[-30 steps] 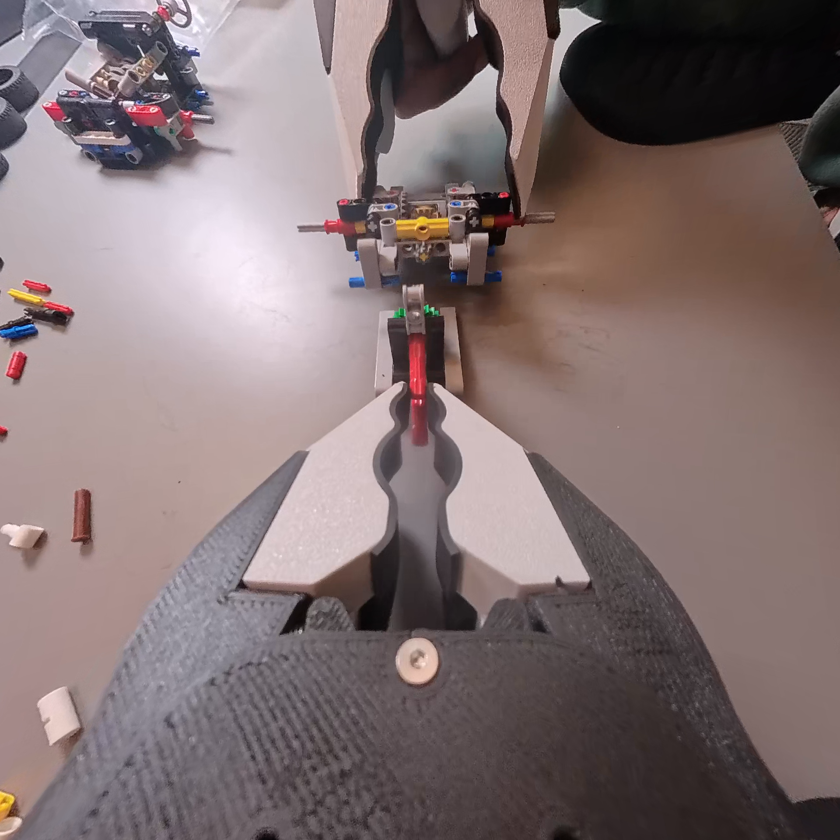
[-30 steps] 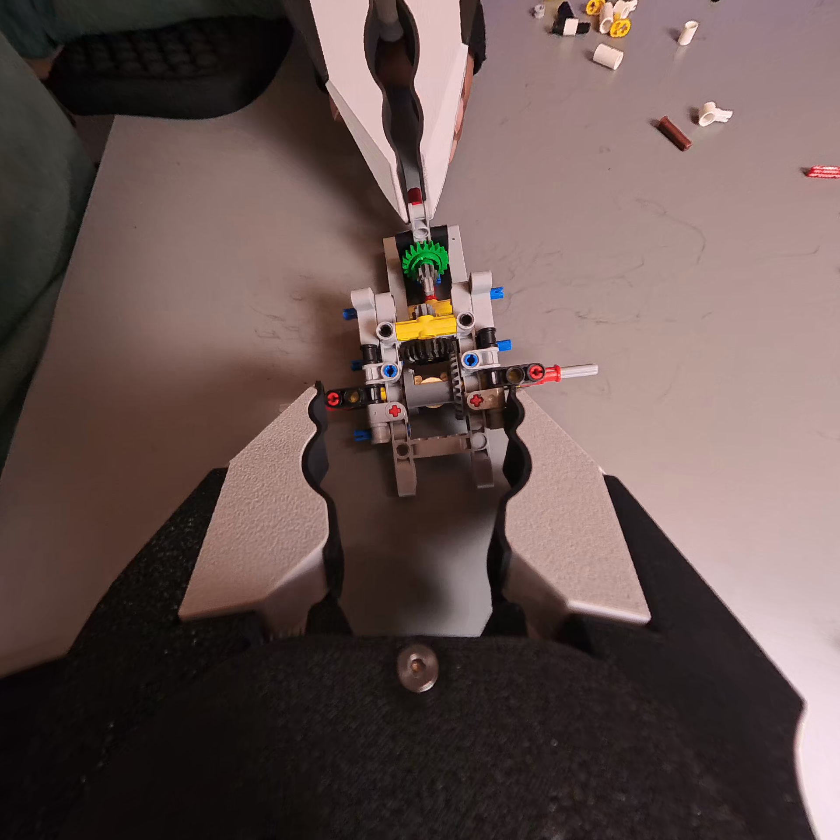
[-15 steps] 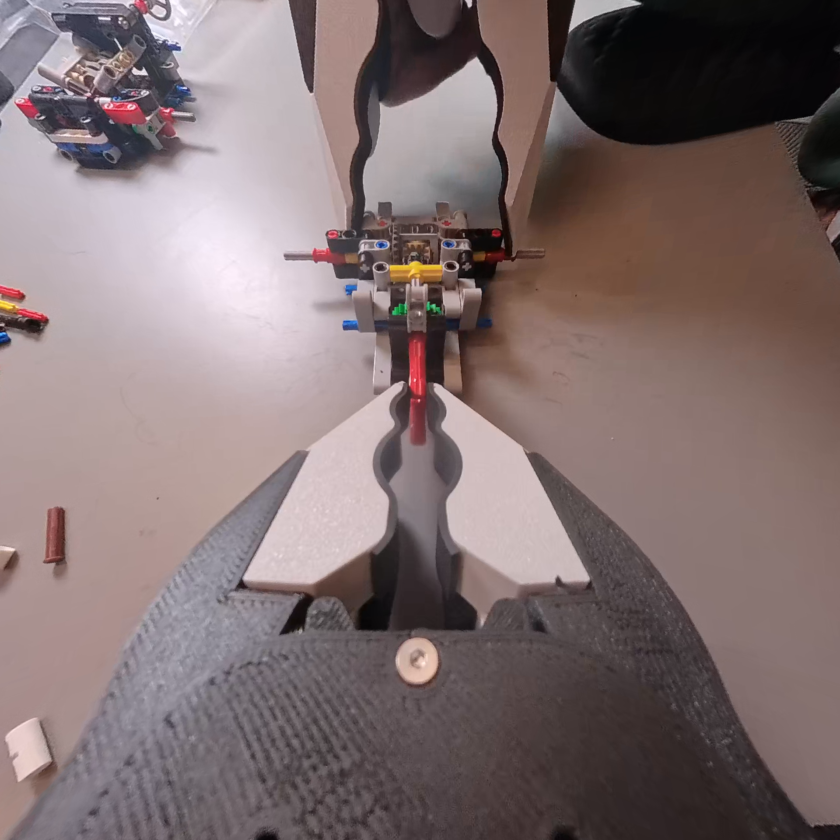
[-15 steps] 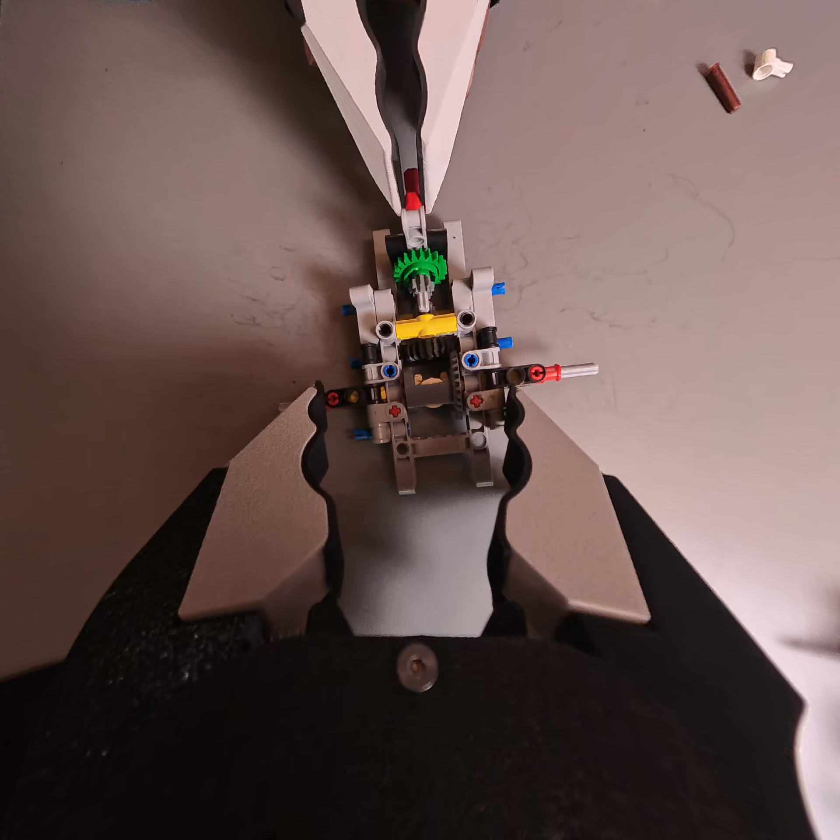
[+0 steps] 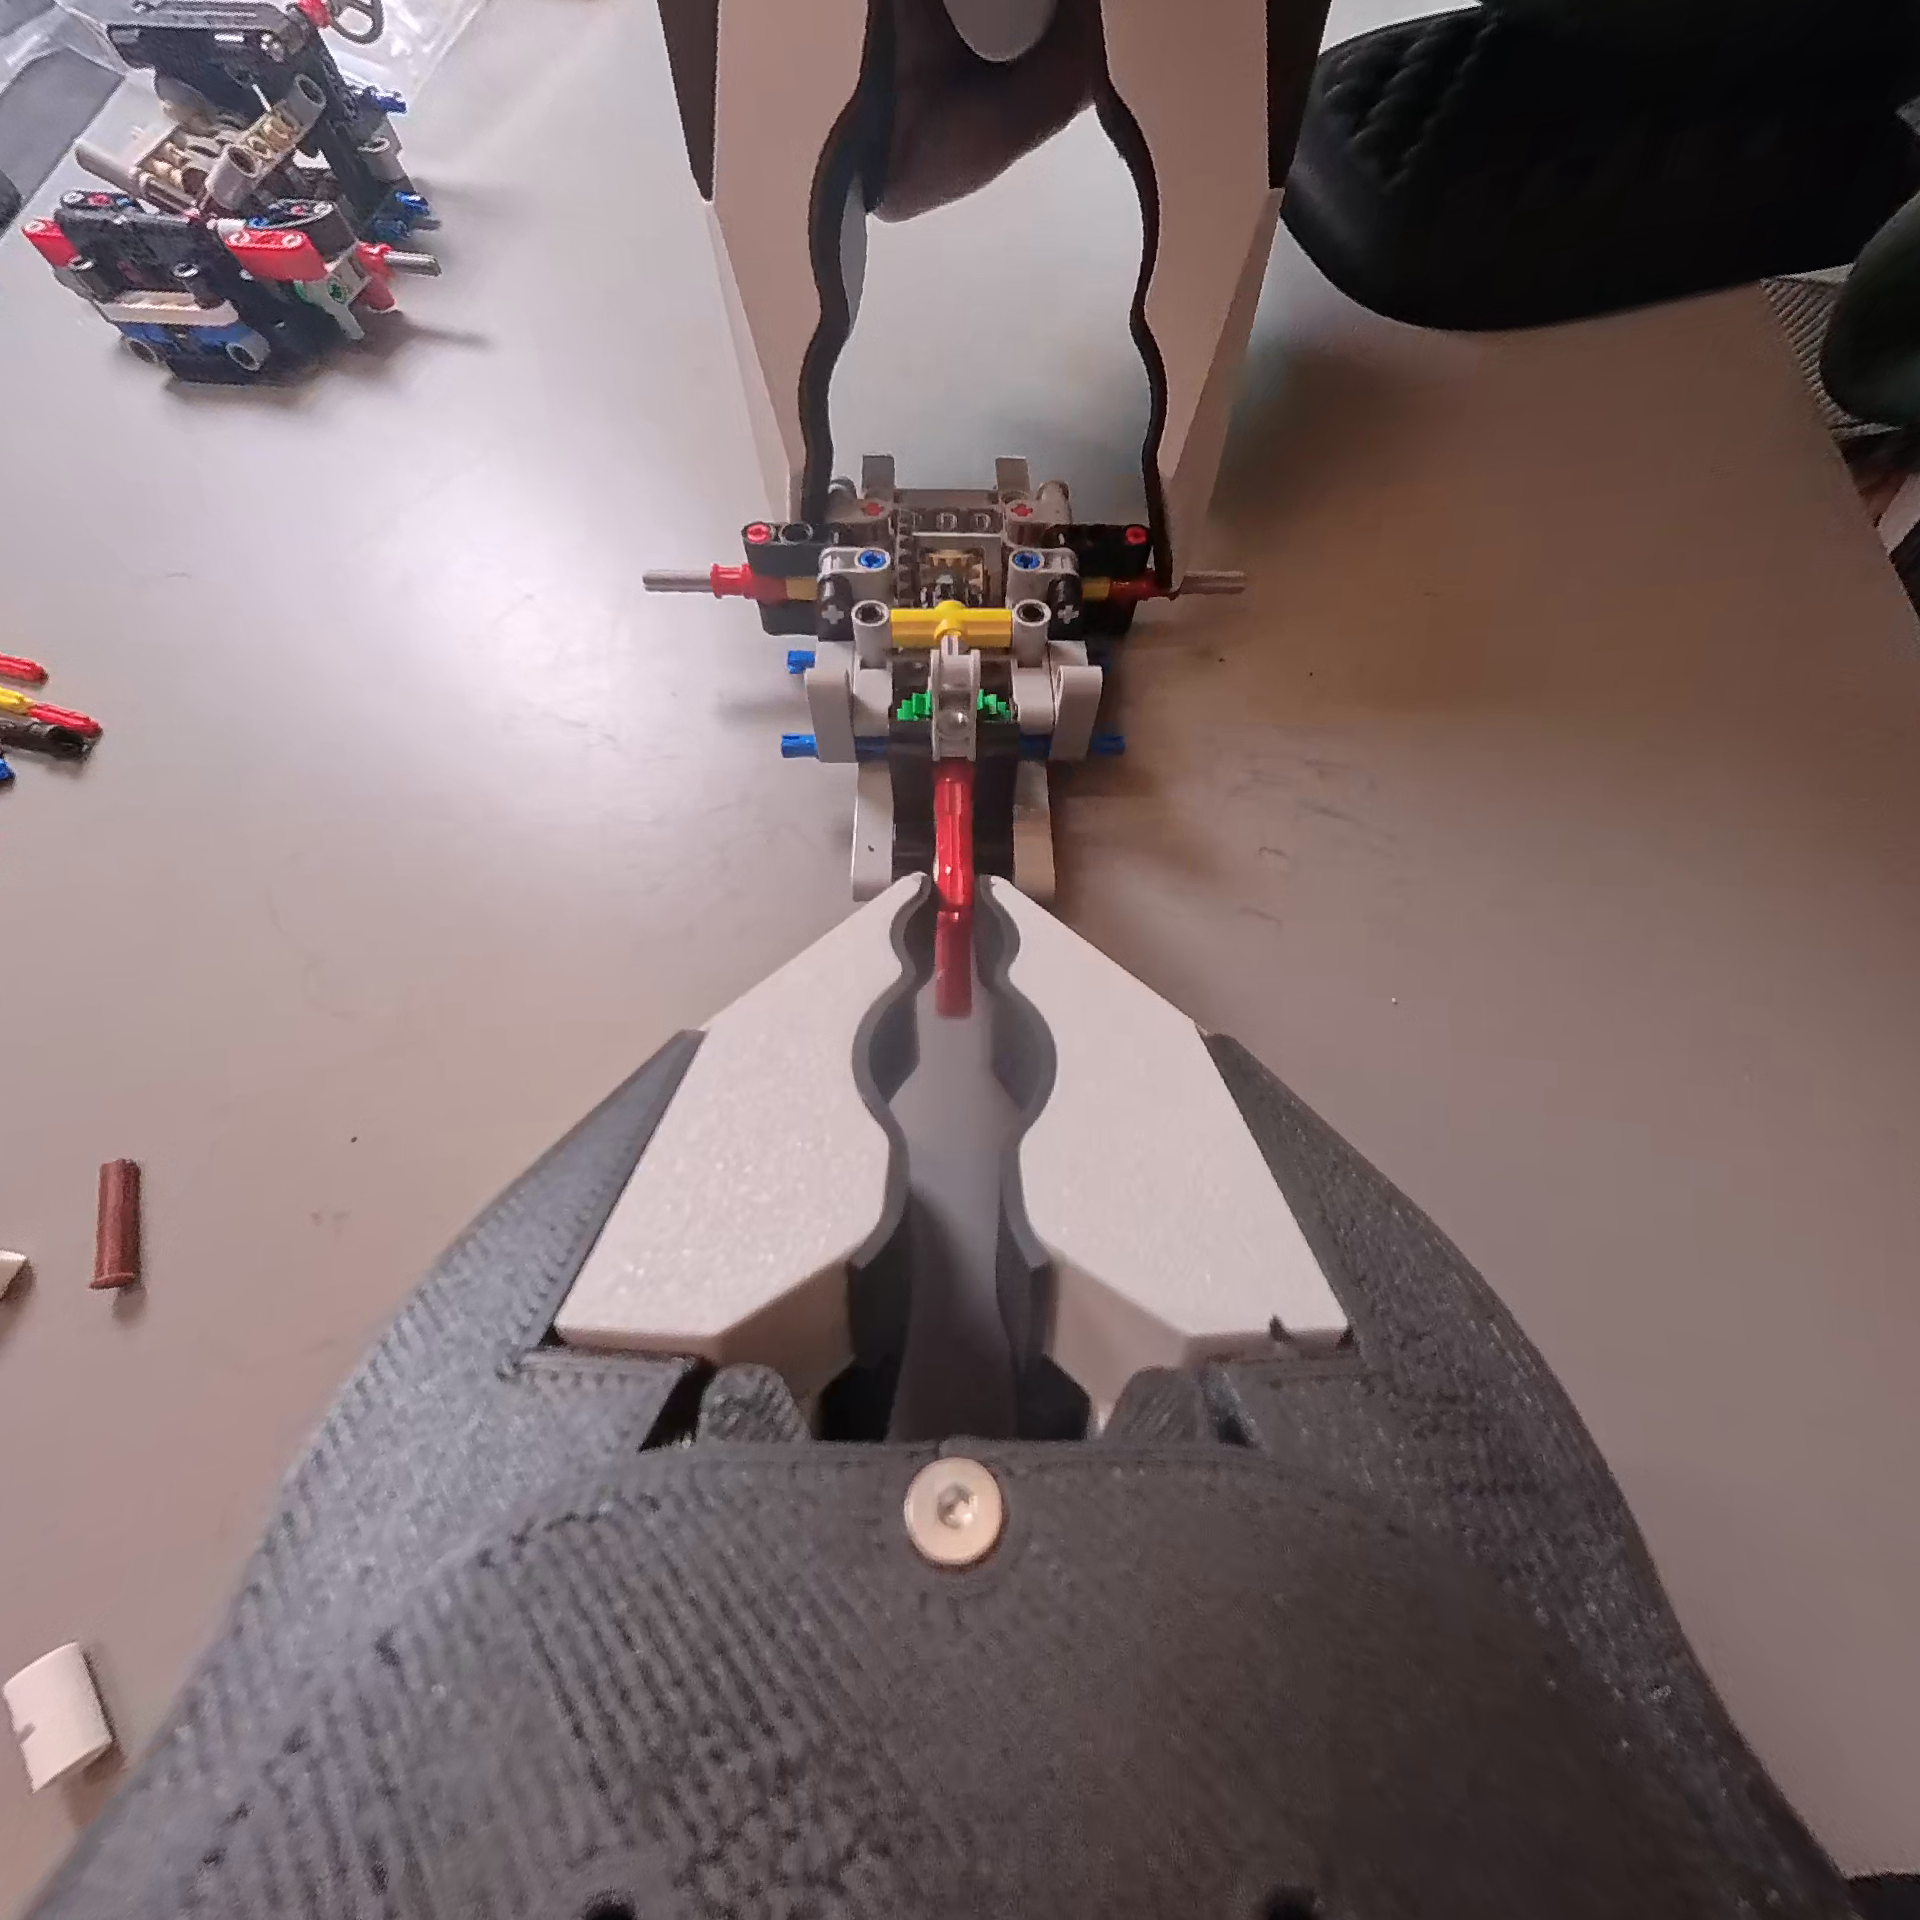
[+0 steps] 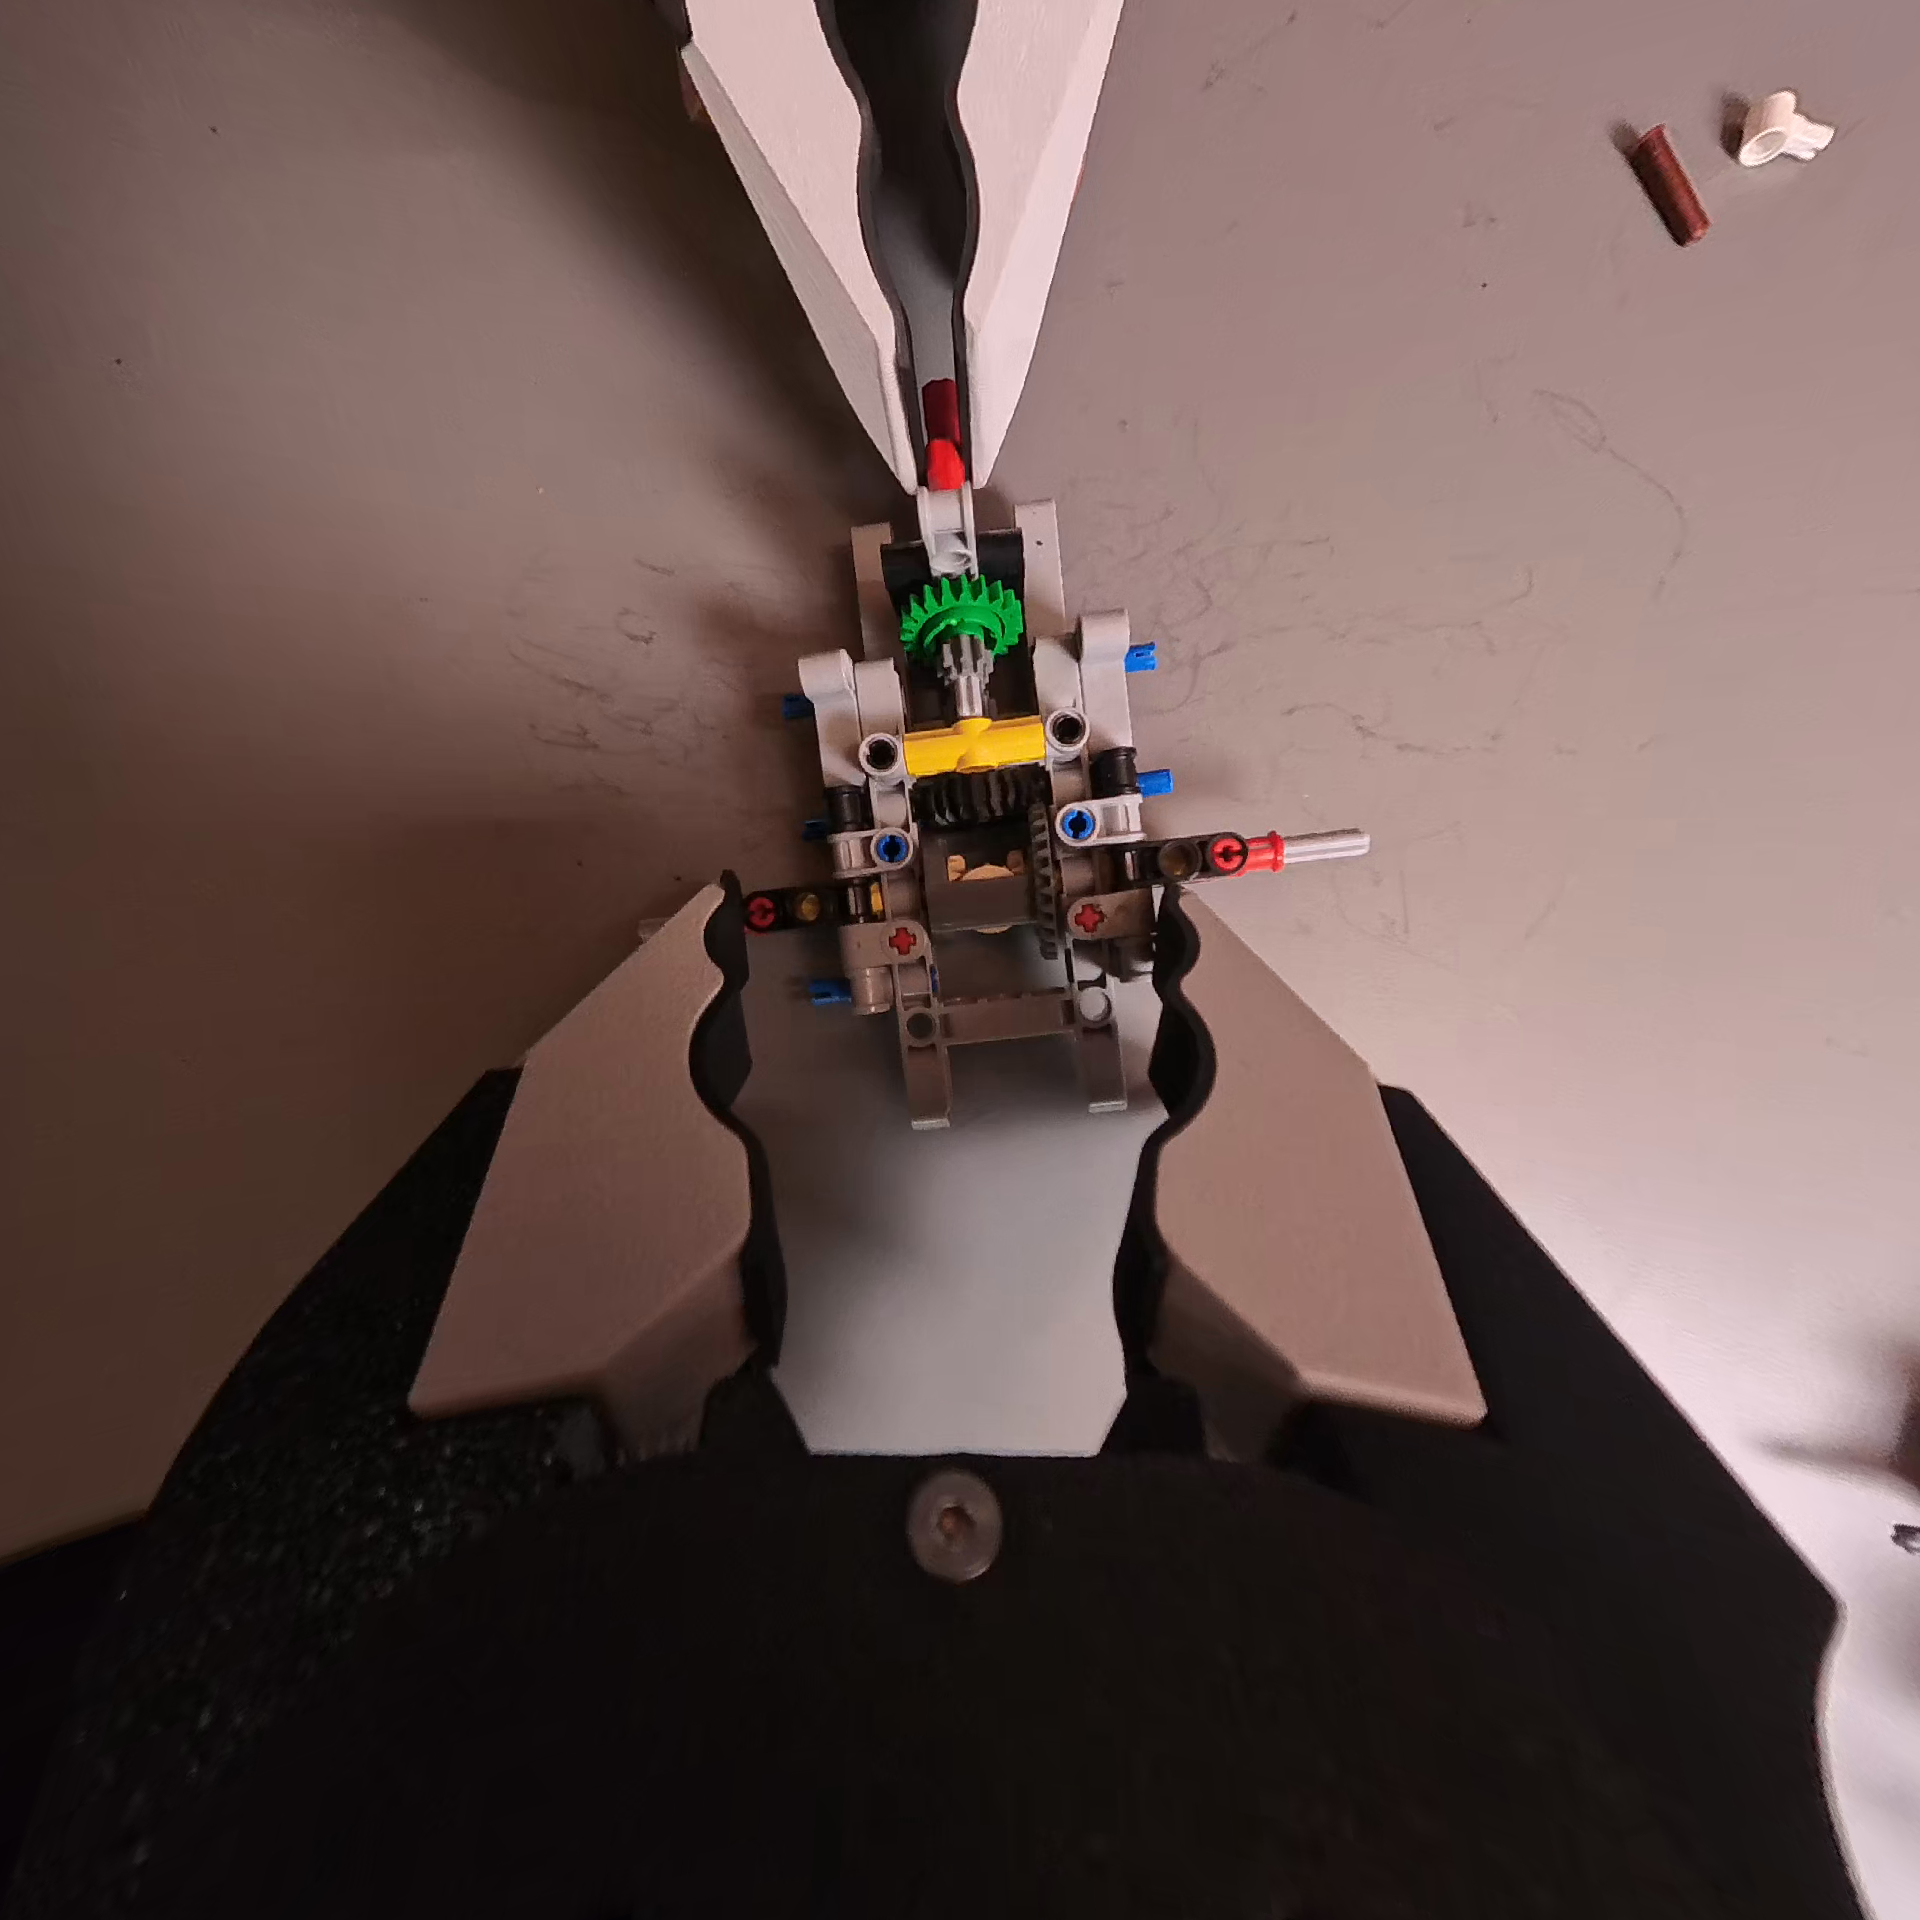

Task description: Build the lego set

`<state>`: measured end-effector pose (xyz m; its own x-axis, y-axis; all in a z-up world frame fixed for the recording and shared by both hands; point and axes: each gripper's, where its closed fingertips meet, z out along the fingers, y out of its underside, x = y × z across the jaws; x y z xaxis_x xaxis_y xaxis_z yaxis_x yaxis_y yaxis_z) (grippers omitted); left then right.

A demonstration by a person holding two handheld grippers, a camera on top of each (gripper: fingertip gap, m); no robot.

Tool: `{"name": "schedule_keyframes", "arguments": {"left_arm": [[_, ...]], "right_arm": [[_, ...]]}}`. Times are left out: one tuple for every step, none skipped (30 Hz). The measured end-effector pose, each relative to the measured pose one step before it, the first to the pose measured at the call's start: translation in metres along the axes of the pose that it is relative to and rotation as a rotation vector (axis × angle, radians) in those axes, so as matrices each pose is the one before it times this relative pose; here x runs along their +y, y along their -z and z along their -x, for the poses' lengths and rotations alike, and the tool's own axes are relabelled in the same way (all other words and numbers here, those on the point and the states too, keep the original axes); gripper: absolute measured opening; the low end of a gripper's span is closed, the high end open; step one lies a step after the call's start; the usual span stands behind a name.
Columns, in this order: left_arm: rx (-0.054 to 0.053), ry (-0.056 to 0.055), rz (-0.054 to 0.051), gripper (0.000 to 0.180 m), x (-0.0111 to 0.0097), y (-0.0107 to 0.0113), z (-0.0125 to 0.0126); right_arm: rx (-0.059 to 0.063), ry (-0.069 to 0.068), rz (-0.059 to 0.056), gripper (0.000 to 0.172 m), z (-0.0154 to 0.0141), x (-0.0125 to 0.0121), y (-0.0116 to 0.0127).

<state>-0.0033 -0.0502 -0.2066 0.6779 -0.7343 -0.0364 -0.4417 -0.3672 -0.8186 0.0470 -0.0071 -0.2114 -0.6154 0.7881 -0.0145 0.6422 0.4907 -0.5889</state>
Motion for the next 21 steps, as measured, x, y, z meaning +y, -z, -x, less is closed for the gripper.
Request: {"name": "schedule_keyframes", "arguments": {"left_arm": [[0.0002,0.0,0.0005,0.005,0.00008,-0.00013,-0.00002],[-0.0004,0.0003,0.0004,0.005,0.00006,-0.00015,0.00004],[0.0001,0.0008,0.0009,0.005,0.00013,-0.00011,-0.00007],[0.0006,0.0016,0.0008,0.005,0.00016,-0.00006,-0.00013],[0.0007,0.0023,0.0002,0.005,-0.00009,0.00001,-0.00018],[0.0017,0.0029,-0.0005,0.005,-0.00011,0.00008,-0.00036],[0.0044,0.0048,-0.0037,0.005,-0.00063,0.00027,-0.0006],[0.0068,0.0081,-0.0081,0.005,-0.00111,0.00067,-0.00069],[0.0071,0.0114,-0.0106,0.005,-0.00155,0.00092,-0.00041],[0.0066,0.0126,-0.01,0.005,-0.00134,0.00104,-0.00016],[0.0078,0.0121,-0.0067,0.005,-0.00081,0.00071,-0.00029],[0.01,0.0103,0.0,0.005,0.00042,0.00039,-0.00065],[0.0089,0.0062,0.0046,0.005,0.00131,-0.00021,-0.00065],[0.0048,0.0037,0.0036,0.005,0.00096,-0.00009,-0.00025],[0.0022,0.0043,-0.0024,0.005,-0.0003,0.00035,0.00021],[0.0037,0.0089,-0.0092,0.005,-0.00106,0.00081,0.00031],[0.0057,0.0164,-0.0113,0.005,-0.00131,0.00094,0.00057],[0.0057,0.0185,-0.0138,0.005,-0.00173,0.0008,0.00055],[0.0074,0.0158,-0.0167,0.005,-0.00242,0.00098,0.0001],[0.0077,0.0148,-0.017,0.005,-0.00271,0.00097,-0.00026],[0.007,0.0153,-0.0148,0.005,-0.00269,0.00068,-0.00042]], "right_arm": [[0.0011,0.0005,0.0089,0.077,-0.00003,0.00005,0.00013],[0.0012,0.0017,0.0113,0.077,-0.00009,0.00009,0.00023],[0.0024,0.0052,0.0105,0.077,-0.00007,-0.00034,0.00046],[0.0024,0.0056,0.0128,0.077,-0.00023,-0.00003,0.0004],[0.0014,0.0024,0.0134,0.077,-0.00021,-0.00023,0.0004],[0.0001,0.0017,0.0146,0.077,-0.00017,-0.00014,0.00047],[0.0008,0.0042,0.0134,0.077,-0.00032,-0.00029,0.00067],[0.0008,0.0042,0.0126,0.077,-0.00029,-0.00033,0.00092],[-0.0007,0.0023,0.0102,0.077,-0.0004,-0.00041,0.0008],[-0.0017,0.0005,0.0076,0.077,-0.00037,-0.00039,0.00039],[-0.0047,0.0005,0.004,0.077,0.0,-0.00034,0.0],[-0.0068,0.0043,-0.0029,0.077,0.00034,-0.00075,-0.00039],[-0.0095,0.0057,-0.0078,0.077,0.00061,-0.00064,-0.00052],[-0.0108,0.0001,-0.008,0.077,0.0005,0.00001,-0.00082],[-0.0096,-0.0063,-0.0093,0.077,-0.00003,0.00038,-0.00101],[-0.0101,-0.0111,-0.0125,0.077,0.00012,0.00016,-0.00092],[-0.0054,-0.012,-0.0137,0.077,-0.0002,-0.00021,-0.00063],[-0.0033,-0.011,-0.0084,0.077,0.00014,0.00045,-0.00055],[-0.0027,-0.0038,-0.0076,0.077,0.00058,0.0001,-0.00037],[-0.0002,-0.0005,-0.0061,0.077,0.00051,0.0002,-0.00013],[-0.0004,-0.0022,-0.002,0.077,0.00037,0.0002,-0.00019]]}}
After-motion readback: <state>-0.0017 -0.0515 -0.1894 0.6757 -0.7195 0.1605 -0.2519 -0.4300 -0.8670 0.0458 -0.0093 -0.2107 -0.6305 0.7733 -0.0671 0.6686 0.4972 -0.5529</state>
